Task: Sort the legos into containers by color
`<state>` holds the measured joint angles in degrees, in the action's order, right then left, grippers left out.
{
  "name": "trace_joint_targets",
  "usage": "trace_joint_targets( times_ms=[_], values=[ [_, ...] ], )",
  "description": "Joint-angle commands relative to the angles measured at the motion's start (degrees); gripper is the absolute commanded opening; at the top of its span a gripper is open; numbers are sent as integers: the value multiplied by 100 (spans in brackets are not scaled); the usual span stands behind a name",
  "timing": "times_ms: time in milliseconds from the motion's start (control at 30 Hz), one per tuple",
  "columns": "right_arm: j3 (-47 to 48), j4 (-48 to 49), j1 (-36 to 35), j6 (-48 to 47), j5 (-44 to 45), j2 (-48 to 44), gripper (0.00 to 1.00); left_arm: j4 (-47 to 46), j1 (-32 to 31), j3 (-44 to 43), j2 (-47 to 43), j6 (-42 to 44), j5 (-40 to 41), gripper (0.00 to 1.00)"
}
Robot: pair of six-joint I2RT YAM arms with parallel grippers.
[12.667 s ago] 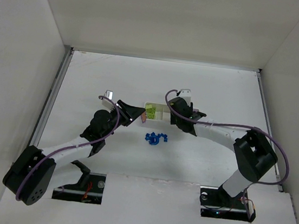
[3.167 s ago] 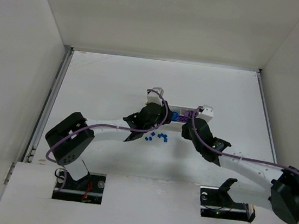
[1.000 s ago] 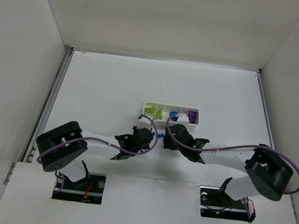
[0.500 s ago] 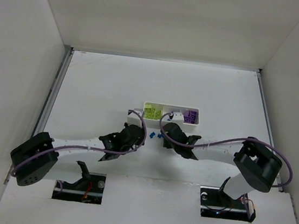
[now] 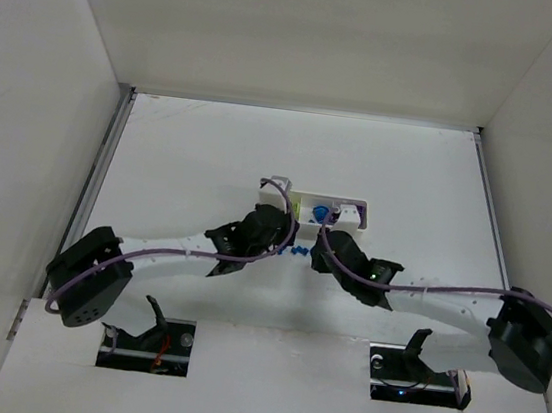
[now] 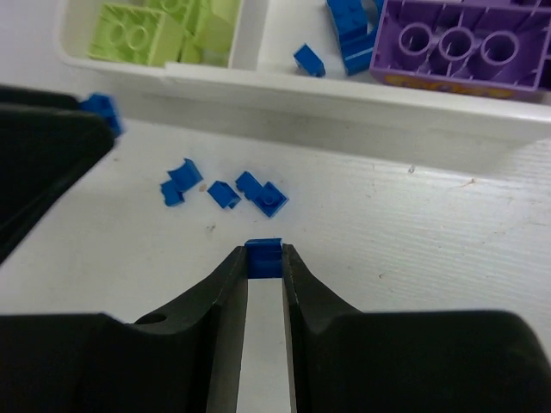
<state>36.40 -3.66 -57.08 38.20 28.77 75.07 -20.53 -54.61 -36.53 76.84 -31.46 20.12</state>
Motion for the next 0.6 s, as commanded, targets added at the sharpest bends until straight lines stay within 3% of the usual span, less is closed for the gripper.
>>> trace_joint_targets(
  times_ms=[0, 233, 333, 567],
  values=[
    [-159, 6, 87, 22, 128, -527, 26, -425, 60, -687, 427, 123, -262, 15],
    [-213, 67, 544, -172, -30, -976, 26, -399, 192, -1759, 1710, 325, -465, 15],
    [-64, 129, 737, -338, -118, -907, 26, -381, 280, -1980, 1948, 325, -448, 20],
    [384, 427, 1115, -682, -249, -424, 27, -346, 499, -1630, 1160, 281, -298, 32]
  ],
)
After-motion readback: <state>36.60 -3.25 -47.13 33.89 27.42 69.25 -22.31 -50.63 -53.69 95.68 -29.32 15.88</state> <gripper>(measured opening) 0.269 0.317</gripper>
